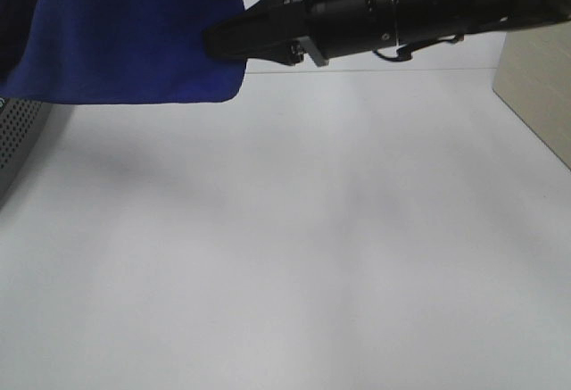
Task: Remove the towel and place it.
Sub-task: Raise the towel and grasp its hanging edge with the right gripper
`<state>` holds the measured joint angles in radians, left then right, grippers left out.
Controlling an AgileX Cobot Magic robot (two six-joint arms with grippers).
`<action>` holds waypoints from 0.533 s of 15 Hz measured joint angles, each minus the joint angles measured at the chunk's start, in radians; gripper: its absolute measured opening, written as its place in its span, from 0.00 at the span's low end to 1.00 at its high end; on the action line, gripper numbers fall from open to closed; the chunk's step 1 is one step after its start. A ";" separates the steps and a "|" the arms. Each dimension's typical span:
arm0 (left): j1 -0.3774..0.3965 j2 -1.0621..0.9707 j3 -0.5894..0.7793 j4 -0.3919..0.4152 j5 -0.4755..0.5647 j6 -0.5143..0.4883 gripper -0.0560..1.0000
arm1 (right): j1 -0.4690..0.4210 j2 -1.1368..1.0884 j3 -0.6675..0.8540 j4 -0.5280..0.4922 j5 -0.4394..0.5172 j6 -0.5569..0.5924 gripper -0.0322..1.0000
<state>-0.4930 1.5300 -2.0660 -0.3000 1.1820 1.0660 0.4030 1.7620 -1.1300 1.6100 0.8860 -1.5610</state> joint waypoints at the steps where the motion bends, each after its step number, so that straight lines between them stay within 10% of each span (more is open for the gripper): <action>1: 0.000 0.000 0.000 0.000 -0.021 0.000 0.05 | 0.000 -0.044 -0.029 -0.091 -0.056 0.095 0.05; 8: 0.000 0.058 0.000 -0.007 -0.329 -0.003 0.05 | 0.000 -0.217 -0.358 -1.064 -0.240 0.865 0.05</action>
<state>-0.4930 1.5880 -2.0660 -0.3070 0.8530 1.0630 0.4030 1.5450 -1.4880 0.5460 0.6460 -0.6960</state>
